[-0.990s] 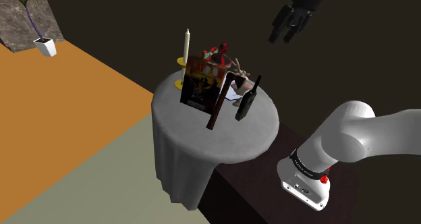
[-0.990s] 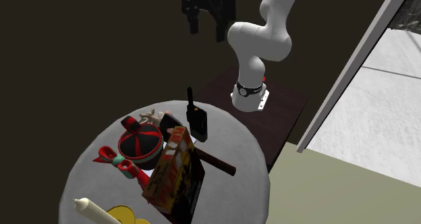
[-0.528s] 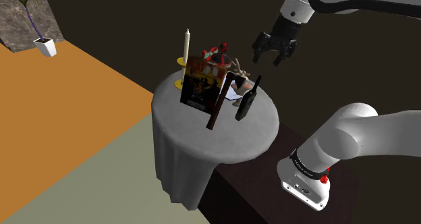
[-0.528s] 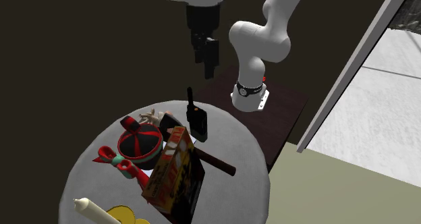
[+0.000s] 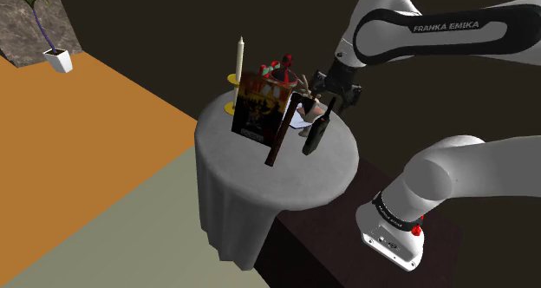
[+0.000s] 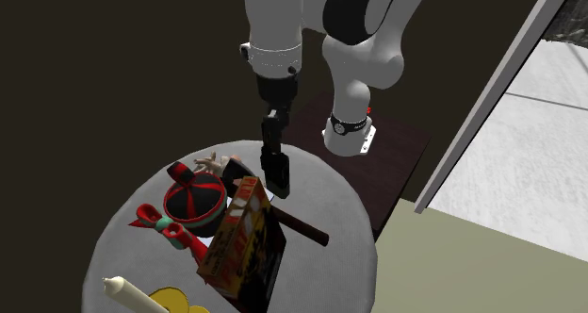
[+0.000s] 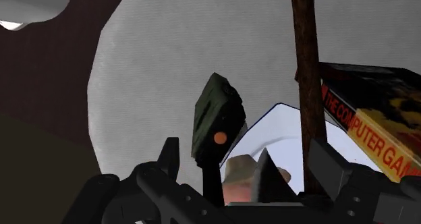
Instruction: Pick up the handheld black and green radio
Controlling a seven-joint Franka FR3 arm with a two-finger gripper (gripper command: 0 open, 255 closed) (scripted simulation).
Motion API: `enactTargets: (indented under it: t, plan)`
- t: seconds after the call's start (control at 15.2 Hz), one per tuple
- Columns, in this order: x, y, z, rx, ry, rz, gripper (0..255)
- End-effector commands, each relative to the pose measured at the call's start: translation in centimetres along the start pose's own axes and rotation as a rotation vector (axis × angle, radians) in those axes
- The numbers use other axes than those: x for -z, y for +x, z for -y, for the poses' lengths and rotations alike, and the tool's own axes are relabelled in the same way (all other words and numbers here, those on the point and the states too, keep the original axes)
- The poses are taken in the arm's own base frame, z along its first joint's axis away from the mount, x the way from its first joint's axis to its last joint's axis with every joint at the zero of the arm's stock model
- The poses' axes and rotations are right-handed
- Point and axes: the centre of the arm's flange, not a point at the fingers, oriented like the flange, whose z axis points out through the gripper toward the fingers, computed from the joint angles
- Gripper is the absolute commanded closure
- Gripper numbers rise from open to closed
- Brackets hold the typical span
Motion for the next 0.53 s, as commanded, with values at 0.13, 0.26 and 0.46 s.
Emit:
enactTargets:
  t: [0.13, 0.26, 0.46]
  plan:
    - [-4.8, 0.3, 0.0, -0.239, -0.028, 0.006, 0]
    - [-5.9, 0.3, 0.0, -0.239, -0.028, 0.006, 0]
    - [-7.4, 0.3, -0.1, -0.239, -0.028, 0.006, 0]
